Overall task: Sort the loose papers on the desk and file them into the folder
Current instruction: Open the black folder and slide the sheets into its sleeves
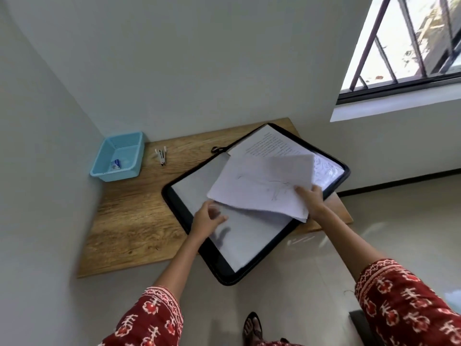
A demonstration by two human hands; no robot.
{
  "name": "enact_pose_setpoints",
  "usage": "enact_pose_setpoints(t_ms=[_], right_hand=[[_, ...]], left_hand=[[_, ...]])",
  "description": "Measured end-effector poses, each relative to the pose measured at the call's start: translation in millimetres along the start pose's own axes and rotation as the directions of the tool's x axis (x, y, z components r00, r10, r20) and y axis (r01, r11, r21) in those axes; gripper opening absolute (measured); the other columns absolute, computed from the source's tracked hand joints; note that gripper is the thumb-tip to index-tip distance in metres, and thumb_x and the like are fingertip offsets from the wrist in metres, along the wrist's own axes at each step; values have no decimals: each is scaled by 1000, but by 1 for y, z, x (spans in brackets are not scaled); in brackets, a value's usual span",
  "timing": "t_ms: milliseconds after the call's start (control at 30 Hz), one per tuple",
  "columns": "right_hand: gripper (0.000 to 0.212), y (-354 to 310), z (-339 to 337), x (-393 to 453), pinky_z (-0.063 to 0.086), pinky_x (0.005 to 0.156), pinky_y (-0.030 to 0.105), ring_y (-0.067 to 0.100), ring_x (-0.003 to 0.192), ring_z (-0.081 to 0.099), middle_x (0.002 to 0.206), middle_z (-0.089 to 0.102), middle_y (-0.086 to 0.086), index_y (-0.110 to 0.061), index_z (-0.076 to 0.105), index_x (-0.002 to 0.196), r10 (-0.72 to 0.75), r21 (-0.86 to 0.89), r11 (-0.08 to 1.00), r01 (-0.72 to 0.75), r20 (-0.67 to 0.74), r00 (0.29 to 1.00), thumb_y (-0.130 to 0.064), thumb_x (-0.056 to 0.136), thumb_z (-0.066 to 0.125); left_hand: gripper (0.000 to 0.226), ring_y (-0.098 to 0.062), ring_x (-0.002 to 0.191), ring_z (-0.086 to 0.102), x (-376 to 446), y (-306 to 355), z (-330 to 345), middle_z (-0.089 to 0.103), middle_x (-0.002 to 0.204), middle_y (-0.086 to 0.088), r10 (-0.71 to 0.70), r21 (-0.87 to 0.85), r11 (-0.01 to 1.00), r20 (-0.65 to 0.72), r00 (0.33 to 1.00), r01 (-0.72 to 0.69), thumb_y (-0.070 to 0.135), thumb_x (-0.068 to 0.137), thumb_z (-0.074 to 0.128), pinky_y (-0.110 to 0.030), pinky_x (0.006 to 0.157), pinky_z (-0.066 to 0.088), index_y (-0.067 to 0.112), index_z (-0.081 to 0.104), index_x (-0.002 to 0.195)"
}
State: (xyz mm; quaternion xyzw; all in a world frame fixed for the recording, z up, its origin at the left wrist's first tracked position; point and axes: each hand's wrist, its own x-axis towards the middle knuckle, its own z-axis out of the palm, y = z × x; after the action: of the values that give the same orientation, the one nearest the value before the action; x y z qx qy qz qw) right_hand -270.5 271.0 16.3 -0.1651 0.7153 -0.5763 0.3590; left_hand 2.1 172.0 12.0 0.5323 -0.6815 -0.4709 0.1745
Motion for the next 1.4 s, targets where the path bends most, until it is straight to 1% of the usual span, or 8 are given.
enact_pose_setpoints(t_ms=[133, 300, 533, 767, 1000, 1067, 1300, 1400], right_hand=[[31, 13, -31, -11, 46, 55, 18, 24, 90, 53, 105, 58, 18, 6, 53, 118, 38, 109, 994, -18, -182, 983, -8, 91, 58], [38, 30, -53, -35, 45, 65, 22, 22, 96, 52, 113, 57, 17, 8, 49, 125, 94, 180, 982, -57, -201, 975, -5, 91, 59], [37, 41, -78, -49, 47, 62, 22, 20, 79, 57, 105, 57, 15, 10, 52, 121, 133, 269, 960, -81, -184, 974, -4, 89, 61], [34, 48, -90, -54, 50, 75, 32, 20, 78, 59, 109, 58, 16, 4, 53, 120, 193, 378, 919, -107, -197, 961, -3, 88, 62], [36, 56, -65, -64, 46, 84, 31, 24, 94, 55, 122, 58, 22, 9, 52, 121, 252, 417, 896, -150, -202, 946, -4, 89, 62], [36, 54, -64, -63, 45, 83, 29, 24, 93, 55, 123, 58, 22, 8, 51, 122, 259, 432, 889, -152, -199, 945, -5, 89, 61], [39, 50, -93, -54, 50, 72, 30, 25, 94, 55, 125, 57, 23, 9, 50, 124, 226, 413, 903, -114, -233, 946, -1, 89, 61], [42, 54, -104, -53, 51, 69, 27, 23, 85, 59, 126, 57, 23, 9, 48, 125, 223, 360, 924, -131, -225, 948, -2, 88, 63]], left_hand=[[92, -22, 137, 31, -26, 0, 30, 40, 145, -2, 118, 332, 924, 222, 968, -189, 52, 59, 81, -42, 113, 24, 17, 45, 137], [93, -23, 146, -4, -56, -6, 58, 7, 158, 2, 149, 536, 775, 359, 921, -334, 46, 65, 79, -57, 111, -6, 31, 32, 143], [32, -21, 141, 26, -65, -10, 72, 38, 148, 1, 300, 499, 808, 110, 948, -314, 29, 92, 56, -50, 112, 17, 25, 59, 124], [65, -22, 134, 37, -62, -4, 70, 42, 145, -1, 242, 610, 741, 146, 959, -280, 37, 77, 72, -45, 109, 31, 21, 49, 135], [14, -17, 88, 60, -61, 16, 91, 68, 93, 3, 369, 535, 798, -72, 927, -276, 24, 89, 61, -22, 58, 32, 17, 72, 95], [26, -16, 75, 57, -64, 25, 93, 68, 83, -1, 349, 557, 796, -105, 931, -235, 29, 95, 52, -24, 53, 28, 13, 70, 85], [24, -28, 79, 62, -61, 41, 95, 66, 88, -9, 358, 838, 506, 10, 933, -203, 21, 99, 35, -29, 59, 34, 7, 54, 102], [19, -28, 80, 63, -61, 50, 102, 67, 89, -10, 320, 891, 383, 119, 940, -243, 14, 93, 39, -26, 54, 30, 8, 57, 88]])
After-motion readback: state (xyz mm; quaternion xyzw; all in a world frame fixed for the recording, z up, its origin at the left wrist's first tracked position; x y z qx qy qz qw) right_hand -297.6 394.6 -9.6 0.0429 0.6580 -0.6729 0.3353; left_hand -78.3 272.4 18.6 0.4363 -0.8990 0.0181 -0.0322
